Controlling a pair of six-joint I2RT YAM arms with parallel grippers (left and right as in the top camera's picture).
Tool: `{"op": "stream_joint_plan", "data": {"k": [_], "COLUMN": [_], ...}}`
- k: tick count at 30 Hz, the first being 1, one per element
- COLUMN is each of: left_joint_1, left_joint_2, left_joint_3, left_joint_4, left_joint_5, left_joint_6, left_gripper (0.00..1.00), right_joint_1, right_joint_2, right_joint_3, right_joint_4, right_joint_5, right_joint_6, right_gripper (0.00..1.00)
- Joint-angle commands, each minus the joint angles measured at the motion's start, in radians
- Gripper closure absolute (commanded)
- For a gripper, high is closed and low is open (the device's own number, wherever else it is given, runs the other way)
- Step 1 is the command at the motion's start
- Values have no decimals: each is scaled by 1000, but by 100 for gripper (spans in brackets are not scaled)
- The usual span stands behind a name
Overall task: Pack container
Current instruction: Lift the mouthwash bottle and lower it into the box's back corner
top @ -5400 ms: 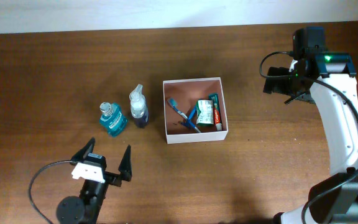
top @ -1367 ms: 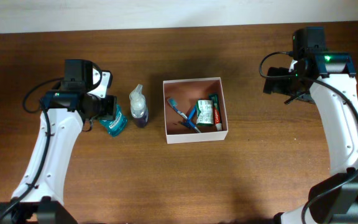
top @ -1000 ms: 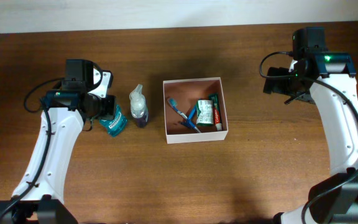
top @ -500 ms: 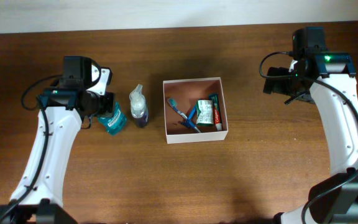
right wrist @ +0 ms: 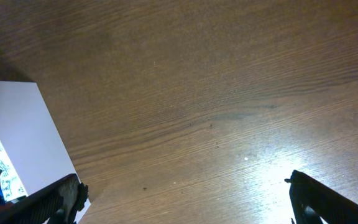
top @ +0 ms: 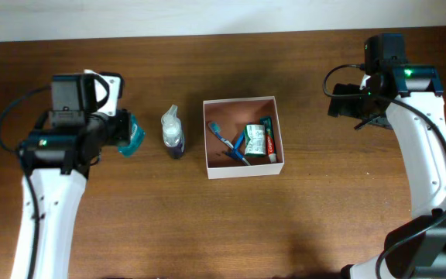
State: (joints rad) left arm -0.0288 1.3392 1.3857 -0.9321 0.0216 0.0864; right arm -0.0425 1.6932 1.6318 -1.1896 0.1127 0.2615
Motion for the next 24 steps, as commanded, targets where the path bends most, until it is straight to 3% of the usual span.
{"op": "stream_joint_plan", "data": {"k": [1,10,24], "left_joint_1": [-2,-67,-373], "left_joint_2": [-71,-100,-25], "left_joint_3": [82,220,233], "left_joint_4": [12,24,220], "left_joint_5": [18,229,226], "left_joint_6": [-18,-18,-48], "left_gripper": [72,74,72], "right_joint_1": [-4,-4,-4], "right_joint_2": [-10,-10,-10], "right_joint_3": [8,8,8], "right_joint_4": [0,0,0], "right_joint_5": [12,12,12], "right_joint_6": [1,1,1], "right_gripper": [2,2,2]}}
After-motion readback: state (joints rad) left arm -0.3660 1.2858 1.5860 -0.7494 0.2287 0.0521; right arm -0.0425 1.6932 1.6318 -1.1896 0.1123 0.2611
